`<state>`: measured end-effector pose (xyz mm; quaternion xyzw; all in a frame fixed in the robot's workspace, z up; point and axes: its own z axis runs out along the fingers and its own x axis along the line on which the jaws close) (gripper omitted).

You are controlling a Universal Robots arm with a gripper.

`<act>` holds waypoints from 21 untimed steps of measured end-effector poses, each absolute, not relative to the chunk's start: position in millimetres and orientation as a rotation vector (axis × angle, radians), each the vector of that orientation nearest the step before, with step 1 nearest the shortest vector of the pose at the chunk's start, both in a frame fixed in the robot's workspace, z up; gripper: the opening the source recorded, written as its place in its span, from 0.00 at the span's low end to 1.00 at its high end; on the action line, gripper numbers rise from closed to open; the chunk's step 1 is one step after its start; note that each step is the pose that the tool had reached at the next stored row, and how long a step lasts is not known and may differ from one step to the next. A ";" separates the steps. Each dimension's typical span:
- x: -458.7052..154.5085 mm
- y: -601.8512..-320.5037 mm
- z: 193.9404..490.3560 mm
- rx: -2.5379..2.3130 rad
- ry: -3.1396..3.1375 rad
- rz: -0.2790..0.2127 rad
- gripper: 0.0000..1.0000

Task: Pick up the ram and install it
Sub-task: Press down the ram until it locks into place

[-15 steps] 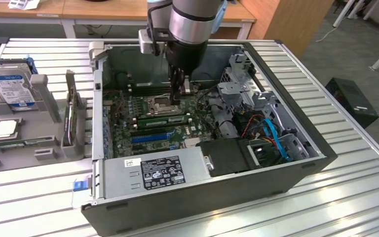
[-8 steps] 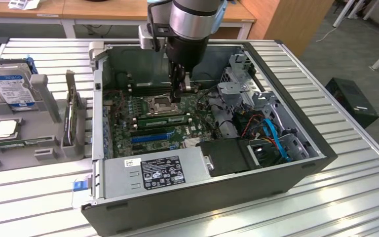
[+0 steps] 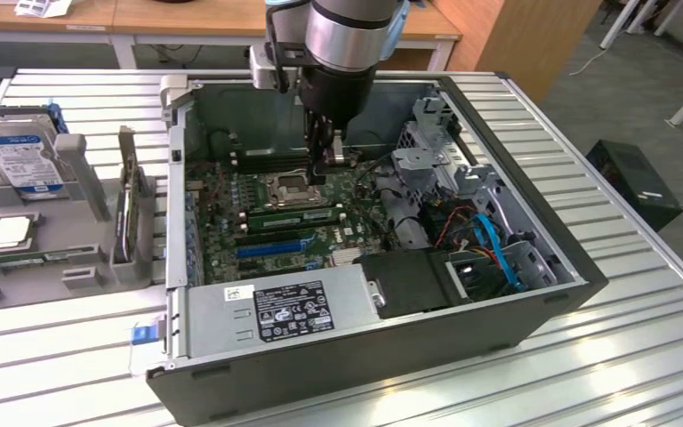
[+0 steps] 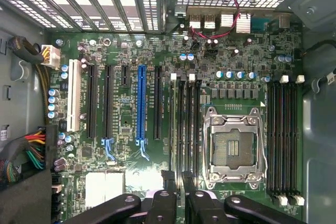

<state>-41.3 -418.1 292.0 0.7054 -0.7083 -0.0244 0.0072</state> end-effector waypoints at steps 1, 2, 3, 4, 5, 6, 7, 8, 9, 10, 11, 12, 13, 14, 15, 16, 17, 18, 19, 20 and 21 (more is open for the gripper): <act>-41.3 -418.1 292.0 2.206 -2.215 -0.076 0.19; -41.3 -418.1 292.0 2.206 -2.215 -0.076 0.19; -41.3 -418.2 292.0 2.206 -2.215 -0.076 0.19; -41.3 -418.2 292.0 2.206 -2.215 -0.076 0.19; -41.3 -418.1 292.0 2.206 -2.215 -0.076 0.17; -41.3 -418.1 292.0 2.206 -2.215 -0.076 0.11; -41.3 -418.1 292.0 2.206 -2.215 -0.076 0.11; -41.3 -418.1 292.0 2.206 -2.215 -0.076 0.11; -41.3 -418.1 292.0 2.206 -2.215 -0.076 0.11; -41.3 -418.1 292.0 2.206 -2.215 -0.076 0.11; -41.3 -418.2 292.0 2.206 -2.215 -0.076 0.11; -41.3 -418.1 292.0 2.206 -2.215 -0.076 0.11; -41.3 -418.1 292.0 2.206 -2.215 -0.076 0.11; -41.3 -418.1 292.0 2.206 -2.215 -0.076 0.11; -41.3 -418.1 292.0 2.206 -2.215 -0.076 0.11; -41.3 -418.1 292.0 2.206 -2.215 -0.076 0.11; -41.3 -418.2 292.0 2.206 -2.215 -0.076 0.11; -40.6 -418.2 292.0 2.206 -2.215 -0.076 0.11; -38.8 -418.2 292.1 2.206 -2.215 -0.076 0.11; -35.9 -418.1 292.1 2.206 -2.215 -0.076 0.11; -32.0 -418.1 292.0 2.206 -2.215 -0.077 0.11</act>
